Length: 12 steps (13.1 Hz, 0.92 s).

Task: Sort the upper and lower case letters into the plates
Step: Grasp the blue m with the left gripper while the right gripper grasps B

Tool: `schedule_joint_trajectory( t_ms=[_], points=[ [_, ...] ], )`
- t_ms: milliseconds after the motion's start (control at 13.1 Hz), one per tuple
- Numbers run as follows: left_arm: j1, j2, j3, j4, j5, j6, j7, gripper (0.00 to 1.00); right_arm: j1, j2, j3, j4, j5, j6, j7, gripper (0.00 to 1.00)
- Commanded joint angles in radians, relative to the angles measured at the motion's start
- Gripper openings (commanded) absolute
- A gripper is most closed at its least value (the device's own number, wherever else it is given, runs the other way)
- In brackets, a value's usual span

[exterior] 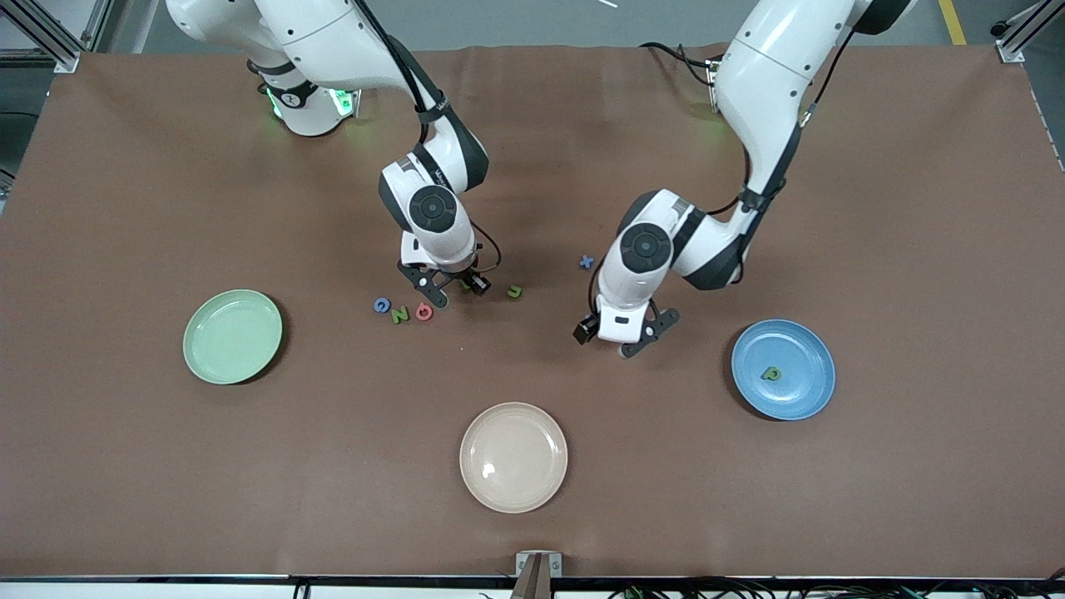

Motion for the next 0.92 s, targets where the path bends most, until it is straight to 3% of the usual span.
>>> schedule_joint_trajectory(
  t_ms=[0, 305, 611, 763, 840],
  points=[
    [-0.038, 0.031, 0.016, 0.041, 0.019, 0.004, -0.164, 0.95, 0.013, 0.01, -0.007, 0.008, 0.014, 0.012, 0.01, 0.42],
    [-0.065, 0.043, 0.039, 0.047, 0.044, 0.004, -0.282, 0.88, 0.022, 0.01, -0.007, 0.009, 0.014, 0.012, 0.01, 0.19],
    [-0.071, 0.054, 0.037, 0.047, 0.069, 0.004, -0.334, 0.8, 0.027, -0.017, -0.012, 0.029, 0.003, -0.021, 0.002, 0.1],
    [-0.072, 0.074, 0.037, 0.068, 0.069, 0.004, -0.342, 0.78, 0.005, -0.125, -0.023, 0.069, -0.032, -0.201, -0.047, 0.08],
    [-0.072, 0.085, 0.037, 0.08, 0.069, 0.004, -0.351, 0.76, -0.027, -0.162, -0.044, 0.136, -0.072, -0.377, -0.117, 0.06]
  ],
)
